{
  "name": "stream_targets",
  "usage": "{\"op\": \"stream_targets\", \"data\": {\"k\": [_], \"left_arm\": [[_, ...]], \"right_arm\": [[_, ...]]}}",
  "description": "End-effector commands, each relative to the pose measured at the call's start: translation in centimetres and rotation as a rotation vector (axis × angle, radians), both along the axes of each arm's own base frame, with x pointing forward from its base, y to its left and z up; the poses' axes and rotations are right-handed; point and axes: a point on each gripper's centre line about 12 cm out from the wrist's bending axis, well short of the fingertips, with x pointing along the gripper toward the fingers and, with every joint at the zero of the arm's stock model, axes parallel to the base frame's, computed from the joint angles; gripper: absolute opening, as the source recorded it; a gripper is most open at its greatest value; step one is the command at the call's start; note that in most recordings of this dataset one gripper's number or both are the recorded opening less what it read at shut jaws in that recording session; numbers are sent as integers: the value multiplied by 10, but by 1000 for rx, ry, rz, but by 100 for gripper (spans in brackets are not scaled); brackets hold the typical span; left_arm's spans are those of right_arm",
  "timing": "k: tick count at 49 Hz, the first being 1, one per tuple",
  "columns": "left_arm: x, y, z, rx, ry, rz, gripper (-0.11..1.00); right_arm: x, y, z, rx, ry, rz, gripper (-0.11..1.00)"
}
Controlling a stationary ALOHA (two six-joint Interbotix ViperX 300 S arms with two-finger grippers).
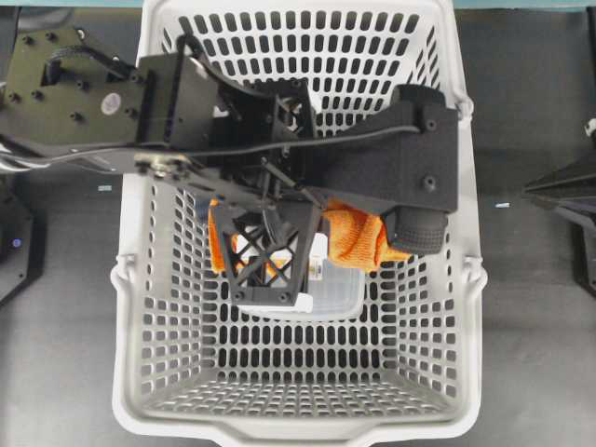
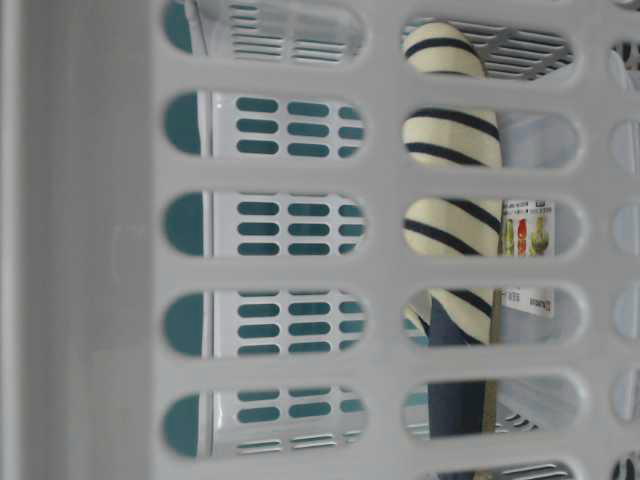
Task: Pick up the orange cloth from the shopping basket with the left arm.
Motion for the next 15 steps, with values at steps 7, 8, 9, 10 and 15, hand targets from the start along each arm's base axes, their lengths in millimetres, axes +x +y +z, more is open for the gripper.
{"op": "stream_targets", "data": {"k": [7,8,9,10,15], "left_arm": [[-3,1,12,-2,-35,4,18],[-2,1,11,-2,-34,3,18],[-2,1,11,-2,-34,4,18],[-2,1,11,-3,-34,5,18],[-1,1,9,-2,-29,4,18]], "right_arm": [[1,0,0,6,5,-1,-1],[1,0,0,6,3,1,-1],[1,0,0,6,5,-1,-1],[1,0,0,6,3,1,-1],[1,0,0,6,5,-1,-1]]}}
